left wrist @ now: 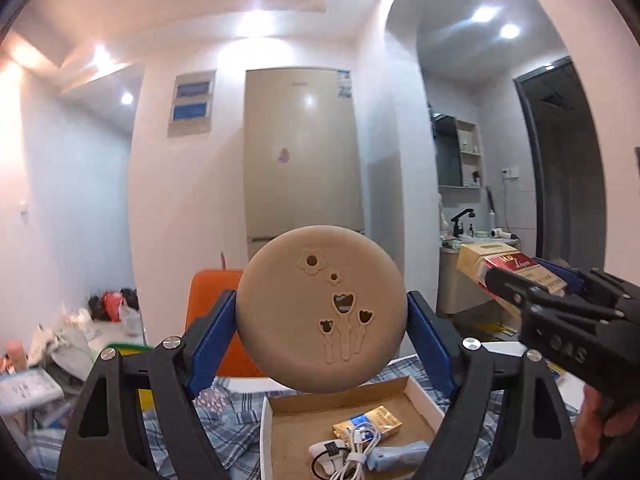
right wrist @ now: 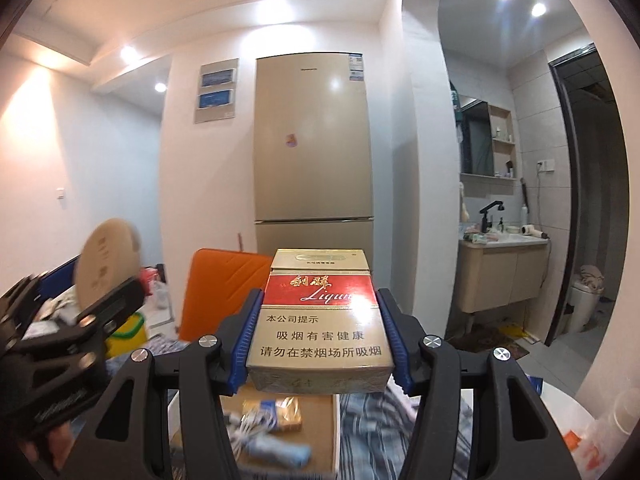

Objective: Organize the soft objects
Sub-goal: 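Carry the wooden disc and red pack over the box and release both inside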

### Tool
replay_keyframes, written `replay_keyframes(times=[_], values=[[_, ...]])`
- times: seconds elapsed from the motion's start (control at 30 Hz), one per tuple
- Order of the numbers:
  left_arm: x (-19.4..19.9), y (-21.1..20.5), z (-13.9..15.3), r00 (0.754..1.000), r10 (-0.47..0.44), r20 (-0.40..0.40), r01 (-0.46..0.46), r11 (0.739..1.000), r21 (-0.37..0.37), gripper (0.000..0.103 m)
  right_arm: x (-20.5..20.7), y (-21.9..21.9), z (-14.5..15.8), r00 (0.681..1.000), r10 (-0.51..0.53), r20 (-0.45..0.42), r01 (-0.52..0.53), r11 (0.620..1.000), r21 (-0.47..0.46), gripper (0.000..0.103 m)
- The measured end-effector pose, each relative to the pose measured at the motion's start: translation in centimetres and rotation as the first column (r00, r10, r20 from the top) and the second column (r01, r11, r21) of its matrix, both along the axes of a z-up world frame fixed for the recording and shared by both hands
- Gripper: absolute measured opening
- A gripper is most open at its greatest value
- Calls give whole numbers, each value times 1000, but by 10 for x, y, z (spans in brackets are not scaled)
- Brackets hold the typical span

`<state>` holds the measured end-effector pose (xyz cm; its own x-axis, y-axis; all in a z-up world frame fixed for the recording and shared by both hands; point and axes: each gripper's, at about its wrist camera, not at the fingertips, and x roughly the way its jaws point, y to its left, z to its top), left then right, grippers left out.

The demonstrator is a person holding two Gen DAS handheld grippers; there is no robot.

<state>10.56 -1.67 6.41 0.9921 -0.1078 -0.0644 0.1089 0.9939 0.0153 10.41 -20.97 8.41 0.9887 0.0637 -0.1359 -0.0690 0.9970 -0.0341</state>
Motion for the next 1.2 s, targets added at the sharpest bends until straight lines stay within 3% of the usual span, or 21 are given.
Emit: replay_keyframes(times=[0.17,0.3,0.5,0.93,0.97,1.07,1.2], values=[[31,16,-40,992,19,-123,-24,999,-43,81,44,16,-31,997,14,-72,-14,1000,-5,57],[37,22,-59,985,17,-170,-29,997,-67,81,69,25,-67,988,4,-154,-7,1000,-17,57],[31,2,-81,988,25,-155,-22,1000,23,81,86,24,-106,974,7,-228,-11,1000,-19,57],[29,2,-85,987,-15,-162,16,1000,6,83,90,23,-119,968,30,-247,-43,998,-47,57],[28,2,-85,987,-19,-160,20,1000,5,84,90,24,-119,969,28,-245,-42,998,-53,57],[23,3,-85,990,-35,-139,35,999,0,103,90,25,-118,971,27,-237,-44,997,-68,57],[22,3,-84,991,-28,-132,29,1000,2,103,91,24,-120,969,30,-245,-46,997,-63,57]])
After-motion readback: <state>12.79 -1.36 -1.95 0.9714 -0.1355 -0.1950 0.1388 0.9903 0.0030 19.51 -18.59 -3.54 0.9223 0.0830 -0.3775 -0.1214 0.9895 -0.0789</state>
